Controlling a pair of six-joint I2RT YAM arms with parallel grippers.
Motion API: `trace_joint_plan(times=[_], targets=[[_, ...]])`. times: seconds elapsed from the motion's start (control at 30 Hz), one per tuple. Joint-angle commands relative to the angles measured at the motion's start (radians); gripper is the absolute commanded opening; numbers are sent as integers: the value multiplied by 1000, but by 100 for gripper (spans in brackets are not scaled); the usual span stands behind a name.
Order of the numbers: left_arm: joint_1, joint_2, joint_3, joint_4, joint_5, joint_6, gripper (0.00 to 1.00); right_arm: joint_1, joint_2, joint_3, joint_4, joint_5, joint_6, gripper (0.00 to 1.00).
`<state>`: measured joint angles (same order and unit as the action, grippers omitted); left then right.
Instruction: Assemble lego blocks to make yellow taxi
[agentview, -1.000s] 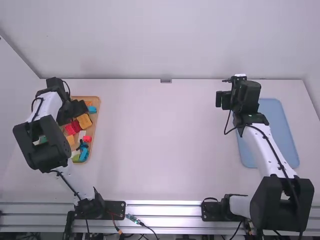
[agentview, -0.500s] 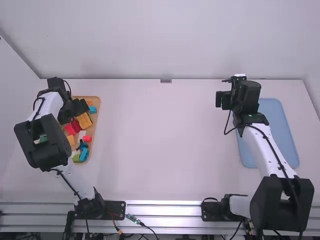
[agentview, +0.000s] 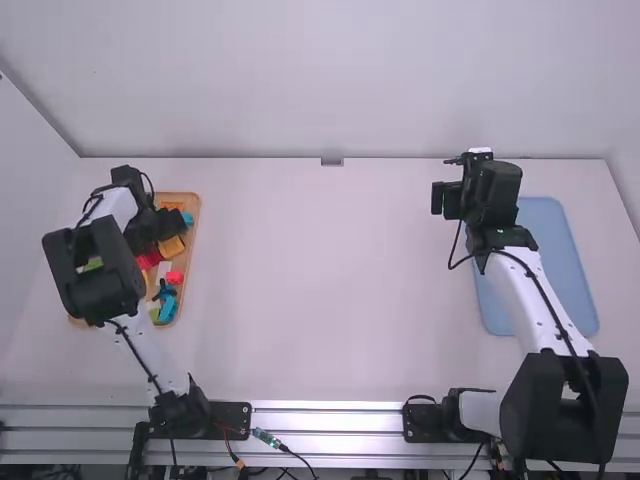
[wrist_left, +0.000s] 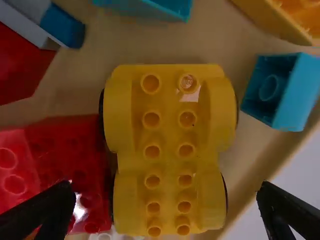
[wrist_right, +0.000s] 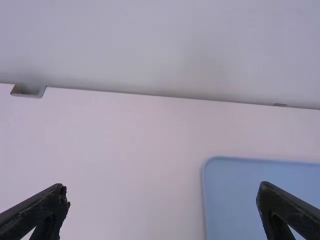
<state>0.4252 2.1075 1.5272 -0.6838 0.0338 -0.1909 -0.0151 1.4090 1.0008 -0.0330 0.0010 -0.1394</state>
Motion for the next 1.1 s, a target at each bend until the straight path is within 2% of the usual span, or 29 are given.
trace_joint_plan(times=[0.0,0.1,0.13,0.17,0.27,0.37,0.47,0.6,0.67,0.9,1.07], targets=[[-6,10,22,0,9,-6,97,3,3,20,3,-1,0,99],[-6,9,22,15,17,-7,85,3,3,20,3,-1,1,99],[-6,9,22,13,16,-7,84,3,3,20,3,-1,0,99],[-6,9,22,10,17,-7,78,3,3,20,3,-1,0,99],[-6,9,22,21,16,-7,79,3,3,20,5,-1,0,99],[-5,9,45,-10,8,-1,95,3,3,20,11,-1,0,99],[-8,6,80,-52,9,0,97,3,3,20,19,-1,0,99],[-22,5,106,-64,19,-3,97,3,3,20,21,-1,0,99],[-35,5,101,-63,40,-7,91,3,3,20,20,0,4,99],[-59,5,60,-60,32,-73,92,3,3,20,18,-1,3,99],[-58,5,31,-59,-55,-140,90,3,3,20,18,-1,3,99]])
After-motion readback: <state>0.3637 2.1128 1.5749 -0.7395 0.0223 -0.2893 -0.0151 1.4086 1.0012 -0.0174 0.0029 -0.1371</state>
